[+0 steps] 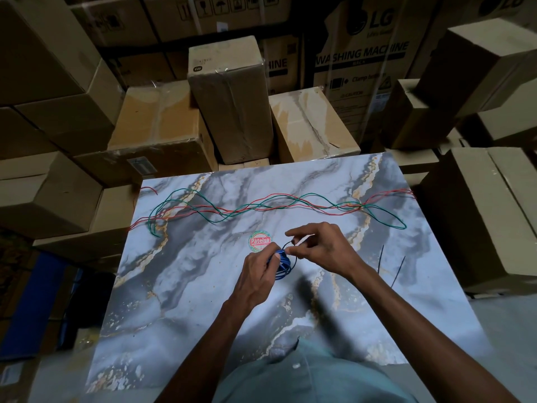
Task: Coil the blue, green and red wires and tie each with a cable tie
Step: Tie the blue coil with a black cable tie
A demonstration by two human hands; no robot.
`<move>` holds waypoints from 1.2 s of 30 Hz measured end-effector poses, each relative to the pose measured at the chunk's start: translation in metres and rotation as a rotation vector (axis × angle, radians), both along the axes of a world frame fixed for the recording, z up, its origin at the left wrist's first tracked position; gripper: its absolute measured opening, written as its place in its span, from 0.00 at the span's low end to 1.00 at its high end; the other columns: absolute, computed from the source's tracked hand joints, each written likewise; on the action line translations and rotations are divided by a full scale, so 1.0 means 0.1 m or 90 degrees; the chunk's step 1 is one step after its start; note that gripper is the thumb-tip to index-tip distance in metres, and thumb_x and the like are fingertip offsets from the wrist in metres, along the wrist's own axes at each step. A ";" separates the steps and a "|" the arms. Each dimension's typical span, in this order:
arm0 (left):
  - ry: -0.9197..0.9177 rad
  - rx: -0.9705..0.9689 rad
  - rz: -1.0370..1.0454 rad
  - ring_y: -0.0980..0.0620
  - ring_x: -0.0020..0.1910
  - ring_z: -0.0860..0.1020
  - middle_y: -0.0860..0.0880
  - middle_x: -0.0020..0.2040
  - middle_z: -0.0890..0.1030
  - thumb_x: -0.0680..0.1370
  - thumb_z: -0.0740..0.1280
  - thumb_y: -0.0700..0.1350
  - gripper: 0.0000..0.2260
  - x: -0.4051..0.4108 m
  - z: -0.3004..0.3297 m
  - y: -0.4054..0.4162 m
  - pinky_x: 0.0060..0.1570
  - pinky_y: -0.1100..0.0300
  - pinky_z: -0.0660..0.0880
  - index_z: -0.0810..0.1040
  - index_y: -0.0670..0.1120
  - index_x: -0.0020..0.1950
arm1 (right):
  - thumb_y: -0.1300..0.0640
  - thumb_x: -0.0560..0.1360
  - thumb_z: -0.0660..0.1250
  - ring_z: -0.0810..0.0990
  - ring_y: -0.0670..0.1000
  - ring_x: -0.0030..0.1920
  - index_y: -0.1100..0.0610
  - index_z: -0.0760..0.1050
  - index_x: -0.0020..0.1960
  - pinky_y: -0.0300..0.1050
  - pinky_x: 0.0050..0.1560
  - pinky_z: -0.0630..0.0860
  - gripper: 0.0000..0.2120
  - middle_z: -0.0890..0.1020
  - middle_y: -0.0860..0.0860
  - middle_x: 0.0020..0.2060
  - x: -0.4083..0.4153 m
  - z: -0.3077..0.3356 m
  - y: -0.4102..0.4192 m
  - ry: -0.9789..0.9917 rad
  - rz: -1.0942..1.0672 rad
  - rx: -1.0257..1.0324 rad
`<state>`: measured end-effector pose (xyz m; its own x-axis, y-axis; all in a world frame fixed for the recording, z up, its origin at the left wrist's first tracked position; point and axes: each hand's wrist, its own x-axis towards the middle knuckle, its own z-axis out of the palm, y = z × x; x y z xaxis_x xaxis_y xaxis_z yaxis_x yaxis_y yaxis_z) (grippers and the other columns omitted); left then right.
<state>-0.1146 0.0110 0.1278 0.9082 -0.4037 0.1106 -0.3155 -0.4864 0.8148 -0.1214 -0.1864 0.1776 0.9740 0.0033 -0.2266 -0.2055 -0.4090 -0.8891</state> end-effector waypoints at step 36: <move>0.049 -0.024 0.055 0.50 0.38 0.78 0.50 0.40 0.81 0.80 0.58 0.60 0.17 -0.02 -0.07 -0.05 0.40 0.52 0.76 0.77 0.49 0.48 | 0.62 0.68 0.82 0.88 0.51 0.38 0.62 0.87 0.51 0.42 0.47 0.84 0.13 0.88 0.48 0.36 -0.15 -0.09 -0.01 -0.031 -0.102 0.105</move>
<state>-0.1162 0.0059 0.1212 0.9456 -0.3211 0.0525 -0.2094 -0.4770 0.8536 -0.1366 -0.1870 0.1685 0.9748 -0.1188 -0.1890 -0.2116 -0.2232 -0.9515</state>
